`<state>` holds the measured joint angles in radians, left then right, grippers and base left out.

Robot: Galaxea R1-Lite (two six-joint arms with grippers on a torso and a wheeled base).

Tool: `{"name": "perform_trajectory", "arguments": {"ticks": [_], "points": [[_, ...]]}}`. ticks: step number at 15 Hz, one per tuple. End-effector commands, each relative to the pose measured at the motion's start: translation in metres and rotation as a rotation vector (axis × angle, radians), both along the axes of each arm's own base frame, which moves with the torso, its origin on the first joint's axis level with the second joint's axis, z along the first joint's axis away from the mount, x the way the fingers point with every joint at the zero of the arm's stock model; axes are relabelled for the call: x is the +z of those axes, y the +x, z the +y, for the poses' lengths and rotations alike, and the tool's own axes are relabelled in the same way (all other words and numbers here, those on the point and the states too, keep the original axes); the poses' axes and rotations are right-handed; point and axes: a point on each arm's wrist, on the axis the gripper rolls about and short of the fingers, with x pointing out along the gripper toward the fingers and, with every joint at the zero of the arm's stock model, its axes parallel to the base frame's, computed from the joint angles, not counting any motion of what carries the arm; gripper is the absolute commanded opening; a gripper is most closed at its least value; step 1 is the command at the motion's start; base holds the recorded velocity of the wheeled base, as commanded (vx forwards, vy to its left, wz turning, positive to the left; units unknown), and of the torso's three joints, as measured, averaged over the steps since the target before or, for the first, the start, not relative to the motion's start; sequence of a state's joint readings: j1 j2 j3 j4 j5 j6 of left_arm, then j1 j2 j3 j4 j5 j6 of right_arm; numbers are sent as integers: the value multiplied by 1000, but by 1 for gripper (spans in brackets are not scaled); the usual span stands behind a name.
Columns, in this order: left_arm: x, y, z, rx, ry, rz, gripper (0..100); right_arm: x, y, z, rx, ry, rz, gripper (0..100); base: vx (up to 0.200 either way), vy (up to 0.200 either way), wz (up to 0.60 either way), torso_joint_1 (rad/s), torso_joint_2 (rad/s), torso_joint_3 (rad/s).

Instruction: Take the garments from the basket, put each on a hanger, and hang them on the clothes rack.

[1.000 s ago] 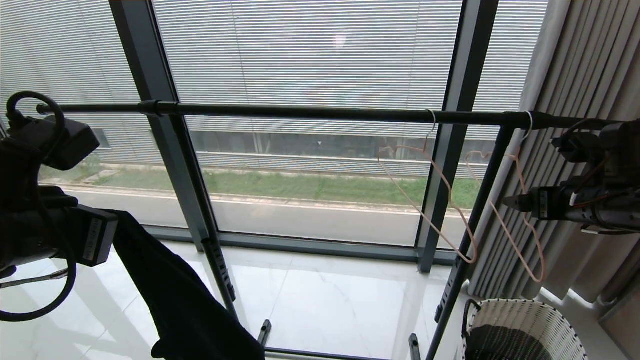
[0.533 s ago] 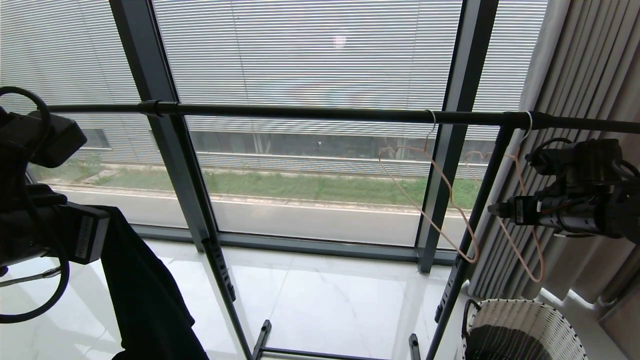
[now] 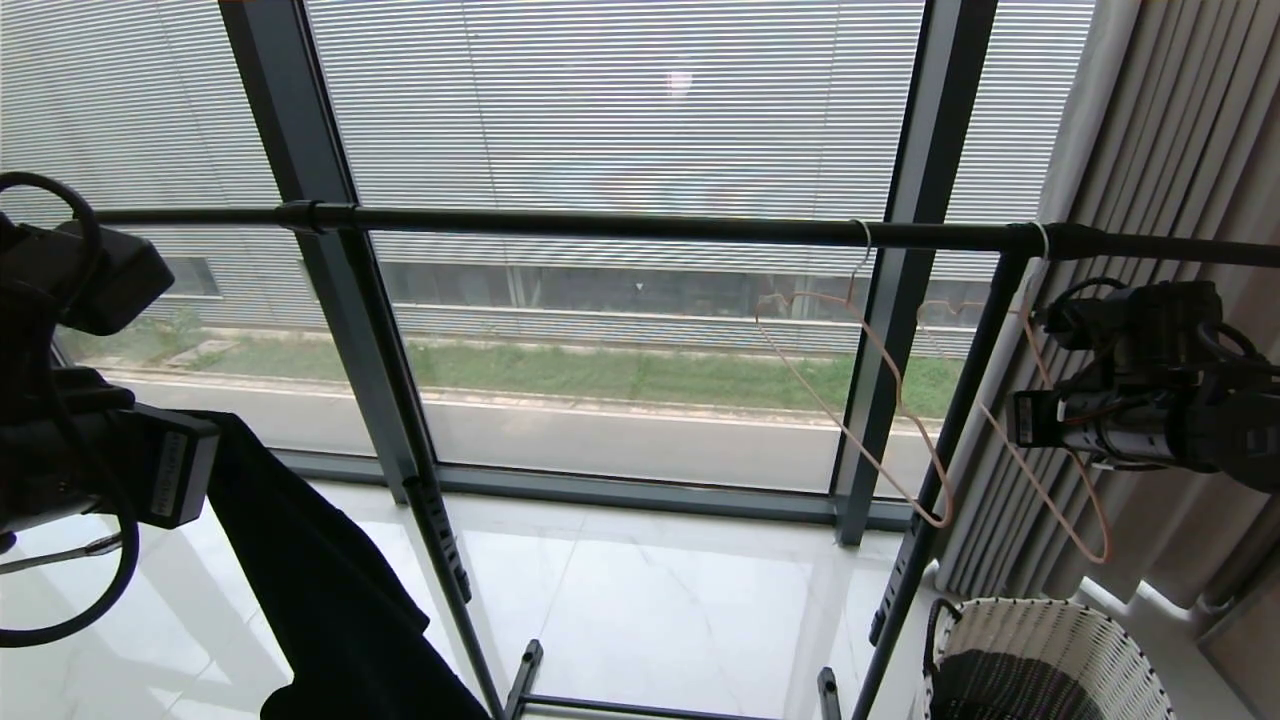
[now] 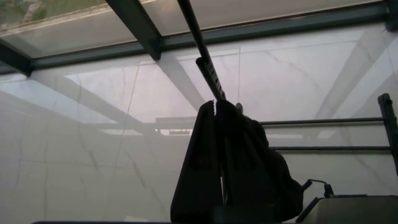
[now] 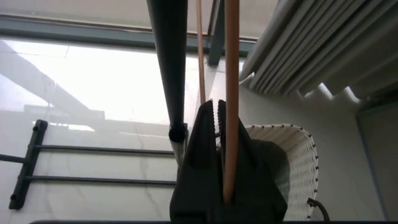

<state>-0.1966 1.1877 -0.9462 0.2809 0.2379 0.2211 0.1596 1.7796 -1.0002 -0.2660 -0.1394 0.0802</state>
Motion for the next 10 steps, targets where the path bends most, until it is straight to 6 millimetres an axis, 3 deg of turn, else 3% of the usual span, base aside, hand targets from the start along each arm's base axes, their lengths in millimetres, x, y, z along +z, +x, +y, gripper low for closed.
{"name": "perform_trajectory", "arguments": {"ticks": [1,4,10], "points": [[0,0,0,0,0,1,0,-1,0,0,-1,-2,2,0,0,0,0,0,0,0],[-1,0,0,4,0,2,0,6,-3,0,-3,4,-19,0,0,0,0,0,0,0],[0,-8,2,5,-4,-16,0,41,-27,-2,1,25,-141,0,0,0,0,0,0,0]]}}
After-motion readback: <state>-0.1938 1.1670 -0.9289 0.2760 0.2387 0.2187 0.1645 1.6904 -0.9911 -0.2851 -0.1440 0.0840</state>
